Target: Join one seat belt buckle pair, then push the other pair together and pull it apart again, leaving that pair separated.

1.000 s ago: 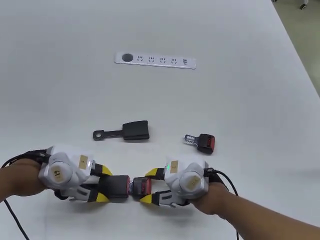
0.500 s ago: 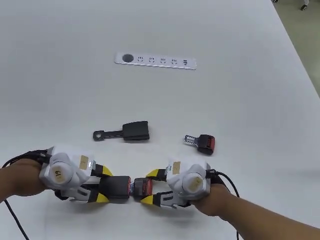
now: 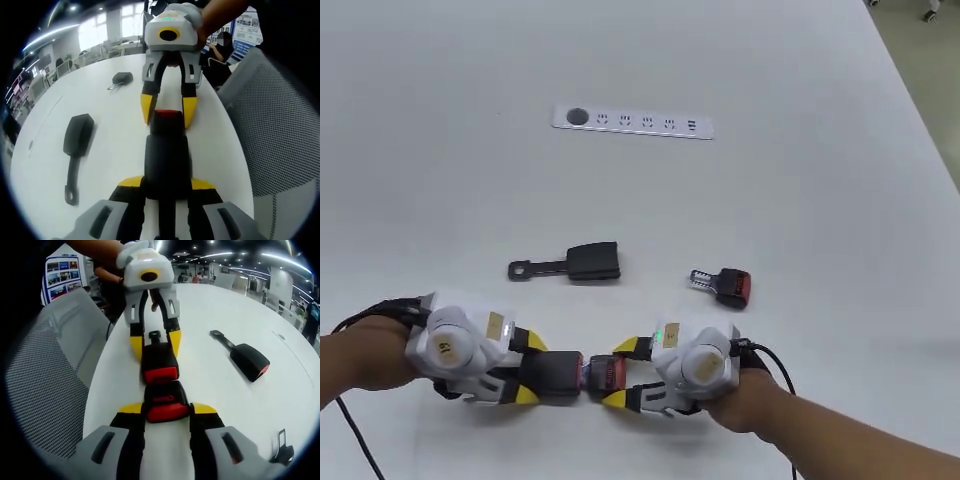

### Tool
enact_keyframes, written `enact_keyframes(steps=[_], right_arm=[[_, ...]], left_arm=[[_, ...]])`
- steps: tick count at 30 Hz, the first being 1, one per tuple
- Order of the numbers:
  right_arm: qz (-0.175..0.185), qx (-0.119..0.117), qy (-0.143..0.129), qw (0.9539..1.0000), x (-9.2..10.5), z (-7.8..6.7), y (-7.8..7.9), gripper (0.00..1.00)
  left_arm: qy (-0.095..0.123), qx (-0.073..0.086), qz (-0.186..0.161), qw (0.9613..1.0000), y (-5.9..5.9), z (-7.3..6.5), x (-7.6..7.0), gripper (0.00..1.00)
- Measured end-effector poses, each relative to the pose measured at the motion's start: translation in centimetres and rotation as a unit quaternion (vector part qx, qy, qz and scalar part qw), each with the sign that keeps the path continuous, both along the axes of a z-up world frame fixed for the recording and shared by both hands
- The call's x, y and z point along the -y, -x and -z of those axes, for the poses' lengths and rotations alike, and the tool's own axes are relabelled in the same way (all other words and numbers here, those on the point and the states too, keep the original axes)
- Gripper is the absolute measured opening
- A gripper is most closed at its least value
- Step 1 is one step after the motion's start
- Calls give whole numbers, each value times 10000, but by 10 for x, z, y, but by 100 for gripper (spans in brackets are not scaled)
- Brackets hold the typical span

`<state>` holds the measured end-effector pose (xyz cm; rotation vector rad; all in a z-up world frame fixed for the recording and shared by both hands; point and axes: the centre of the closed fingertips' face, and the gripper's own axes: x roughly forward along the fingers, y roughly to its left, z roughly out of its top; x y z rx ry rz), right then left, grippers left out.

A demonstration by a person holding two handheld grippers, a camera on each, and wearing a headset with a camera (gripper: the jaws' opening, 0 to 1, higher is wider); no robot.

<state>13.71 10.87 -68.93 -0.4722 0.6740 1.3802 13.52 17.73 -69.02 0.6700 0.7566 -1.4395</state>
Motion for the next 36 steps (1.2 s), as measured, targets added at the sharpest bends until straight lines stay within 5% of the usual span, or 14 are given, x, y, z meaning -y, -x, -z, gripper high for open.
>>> enact_keyframes(steps=[9, 11, 15, 17, 19, 22, 31, 33, 36], right_arm=[[-130, 178, 143, 9997, 2, 2, 4, 34], [41, 100, 175, 9998, 6, 2, 1, 35], [401, 29, -67, 9992, 8, -10, -4, 53], [566, 74, -276, 9980, 7, -18, -10, 65], [676, 93, -327, 9971, 9, -26, -13, 66], [740, 213, -411, 9962, 12, -30, -18, 69], [831, 380, -508, 9945, 30, -48, -26, 72], [891, 412, -466, 9941, 40, -51, -33, 73], [1065, 333, -574, 9921, 51, -53, -44, 75]], left_arm=[[-160, 80, -132, 9998, 1, 0, 2, 34], [-218, 199, -104, 9995, 0, 0, 2, 36], [-304, 316, -399, 9982, -6, 1, -1, 45], [-229, 304, -444, 9983, -3, -2, 1, 55], [192, 11, -565, 9982, 6, -13, 13, 66], [106, 249, -775, 9966, -5, -15, 9, 73], [313, 449, -1088, 9926, -26, -38, 7, 76], [182, 646, -1005, 9927, -33, -39, 2, 75], [295, 605, -1122, 9914, -44, -46, 3, 75]])
